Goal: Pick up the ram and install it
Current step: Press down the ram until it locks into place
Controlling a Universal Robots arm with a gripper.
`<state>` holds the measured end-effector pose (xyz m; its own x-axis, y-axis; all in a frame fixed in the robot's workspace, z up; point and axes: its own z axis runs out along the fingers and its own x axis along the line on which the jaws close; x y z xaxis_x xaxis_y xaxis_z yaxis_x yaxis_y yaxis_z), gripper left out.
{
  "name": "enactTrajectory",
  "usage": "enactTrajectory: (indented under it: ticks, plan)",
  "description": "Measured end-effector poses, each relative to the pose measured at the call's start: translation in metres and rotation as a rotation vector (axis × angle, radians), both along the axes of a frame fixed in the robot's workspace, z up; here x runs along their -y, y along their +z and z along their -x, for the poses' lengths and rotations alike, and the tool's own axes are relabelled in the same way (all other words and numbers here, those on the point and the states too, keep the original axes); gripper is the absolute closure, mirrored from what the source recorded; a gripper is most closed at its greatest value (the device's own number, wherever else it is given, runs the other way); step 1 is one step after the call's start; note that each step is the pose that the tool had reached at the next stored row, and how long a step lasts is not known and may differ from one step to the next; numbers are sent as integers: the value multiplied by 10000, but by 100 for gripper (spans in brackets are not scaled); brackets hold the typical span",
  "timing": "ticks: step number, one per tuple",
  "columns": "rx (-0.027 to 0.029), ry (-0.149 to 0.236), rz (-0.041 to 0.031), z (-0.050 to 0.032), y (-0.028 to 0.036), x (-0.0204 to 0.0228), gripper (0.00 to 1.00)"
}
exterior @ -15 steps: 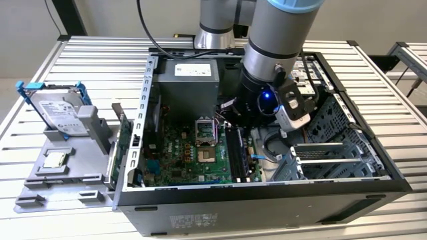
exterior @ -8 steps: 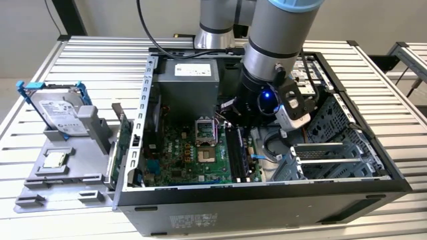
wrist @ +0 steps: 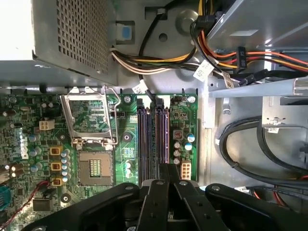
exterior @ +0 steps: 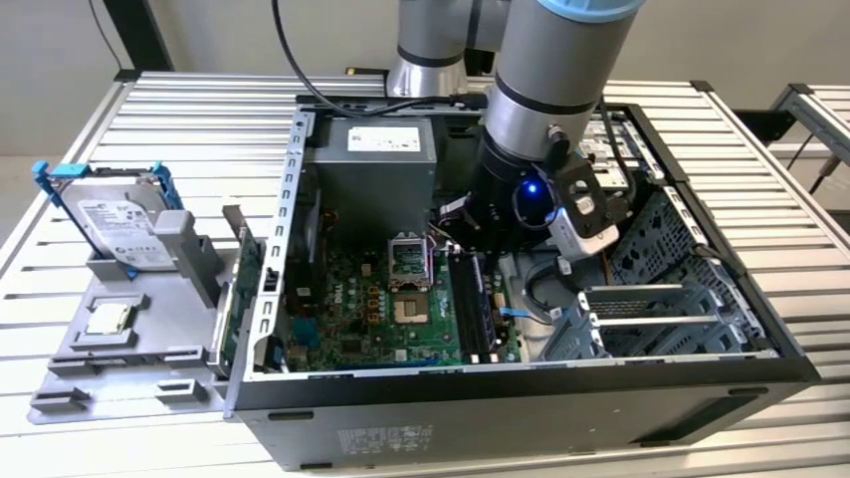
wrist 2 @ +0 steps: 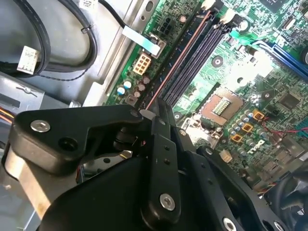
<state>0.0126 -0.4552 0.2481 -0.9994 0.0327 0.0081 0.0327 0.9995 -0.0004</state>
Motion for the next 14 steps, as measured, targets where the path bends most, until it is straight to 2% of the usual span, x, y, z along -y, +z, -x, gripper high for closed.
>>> enactTrajectory:
  ticks: [5, 14]
  plan:
    - [0, 47, 0, 0, 4, 0, 100]
    - [0, 1627, 0, 0, 4, 0, 100]
